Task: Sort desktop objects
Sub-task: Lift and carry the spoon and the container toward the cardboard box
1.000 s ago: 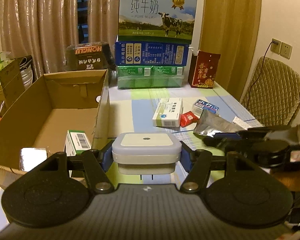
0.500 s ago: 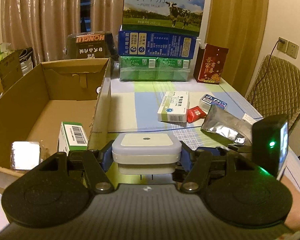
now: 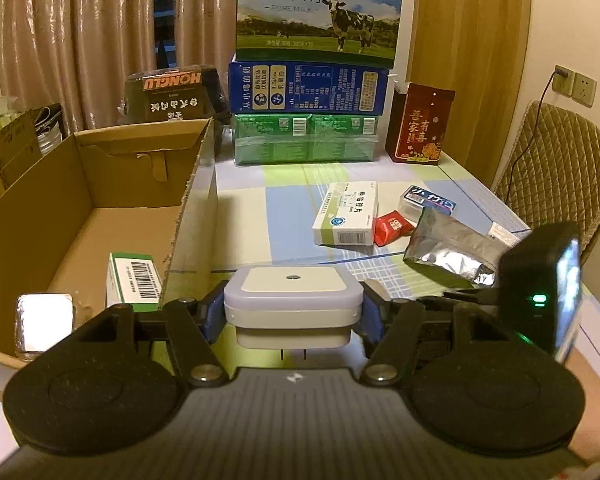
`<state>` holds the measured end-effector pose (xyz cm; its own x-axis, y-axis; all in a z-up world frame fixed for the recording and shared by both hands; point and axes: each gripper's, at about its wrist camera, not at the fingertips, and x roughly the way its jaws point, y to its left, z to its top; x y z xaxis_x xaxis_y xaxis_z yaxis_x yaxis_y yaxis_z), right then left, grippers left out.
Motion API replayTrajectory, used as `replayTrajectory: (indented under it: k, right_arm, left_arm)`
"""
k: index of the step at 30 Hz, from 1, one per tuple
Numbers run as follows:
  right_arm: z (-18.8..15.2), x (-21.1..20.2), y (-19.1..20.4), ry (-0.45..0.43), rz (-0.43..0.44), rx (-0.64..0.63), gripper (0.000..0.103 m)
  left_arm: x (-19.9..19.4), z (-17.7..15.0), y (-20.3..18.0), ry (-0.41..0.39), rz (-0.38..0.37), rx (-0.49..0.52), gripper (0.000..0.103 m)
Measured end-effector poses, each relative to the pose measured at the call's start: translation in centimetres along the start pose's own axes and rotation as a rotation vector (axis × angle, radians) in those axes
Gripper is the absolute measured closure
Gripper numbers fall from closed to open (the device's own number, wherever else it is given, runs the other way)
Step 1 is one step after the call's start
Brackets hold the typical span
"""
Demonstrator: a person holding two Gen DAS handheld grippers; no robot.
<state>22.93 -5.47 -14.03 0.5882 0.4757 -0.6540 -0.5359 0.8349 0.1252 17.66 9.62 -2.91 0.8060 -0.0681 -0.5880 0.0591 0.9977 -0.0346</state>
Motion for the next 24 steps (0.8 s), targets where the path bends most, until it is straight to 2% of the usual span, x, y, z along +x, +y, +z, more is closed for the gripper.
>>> replayTrajectory:
  k: [12, 21, 22, 23, 24]
  right_arm:
    - [0.1, -5.9, -3.0, -0.049, -0.019, 0.083, 0.078]
    - [2.1, -9.1, -1.8, -0.113, -0.013, 0.06, 0.079]
    - [2.5, -9.4, -1.6, -0.122, -0.009, 0.054, 0.08]
    - [2.8, -9.7, -1.3, -0.13, -0.007, 0.046, 0.101]
    - [3.1, -9.9, -1.1, -0.133, -0.008, 0.037, 0.101]
  left_arm:
    - [-0.5, 0.0, -0.9, -0.025, -0.011, 0.009, 0.043]
    - [-1.3, 0.2, -1.1, -0.056, -0.022, 0.006, 0.043]
    - [-1.5, 0.2, -1.0, -0.059, -0.022, 0.003, 0.043]
    - [-1.6, 0.3, -0.9, -0.064, -0.02, 0.0, 0.043]
    - [-1.7, 0.3, -0.8, -0.069, -0.019, -0.003, 0.043]
